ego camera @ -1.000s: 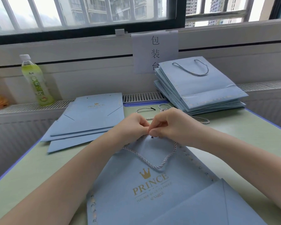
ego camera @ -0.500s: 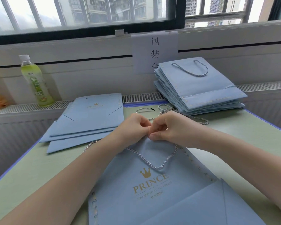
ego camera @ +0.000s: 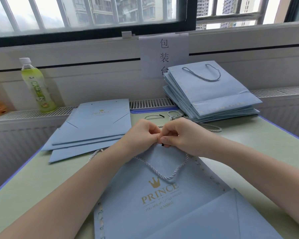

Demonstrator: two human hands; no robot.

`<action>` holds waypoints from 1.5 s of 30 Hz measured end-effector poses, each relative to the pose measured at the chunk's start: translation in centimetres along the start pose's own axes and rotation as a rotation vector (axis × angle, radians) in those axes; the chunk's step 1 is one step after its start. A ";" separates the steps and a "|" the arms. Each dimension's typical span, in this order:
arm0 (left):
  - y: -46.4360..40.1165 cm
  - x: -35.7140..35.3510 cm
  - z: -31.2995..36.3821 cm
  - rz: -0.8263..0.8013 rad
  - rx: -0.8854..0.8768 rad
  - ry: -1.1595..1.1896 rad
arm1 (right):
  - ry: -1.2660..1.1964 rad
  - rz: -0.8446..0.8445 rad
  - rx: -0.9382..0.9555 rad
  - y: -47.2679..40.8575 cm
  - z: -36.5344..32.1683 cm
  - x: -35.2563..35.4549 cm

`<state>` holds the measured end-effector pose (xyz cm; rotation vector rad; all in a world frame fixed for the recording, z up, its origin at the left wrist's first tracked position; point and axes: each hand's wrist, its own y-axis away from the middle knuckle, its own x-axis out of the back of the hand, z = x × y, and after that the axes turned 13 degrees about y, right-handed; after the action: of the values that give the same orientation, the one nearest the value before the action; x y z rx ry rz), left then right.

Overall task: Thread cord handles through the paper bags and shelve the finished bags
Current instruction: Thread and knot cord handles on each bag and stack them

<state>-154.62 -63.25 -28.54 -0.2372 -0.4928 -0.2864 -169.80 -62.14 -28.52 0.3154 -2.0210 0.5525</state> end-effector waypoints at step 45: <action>0.2 4.4 0.2 -0.325 0.435 0.507 | 0.369 0.185 0.182 0.3 -0.5 0.3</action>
<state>-150.90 -63.90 -26.18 0.3403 -0.0784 -0.5282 -169.71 -61.68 -28.15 0.1224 -1.6546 0.8482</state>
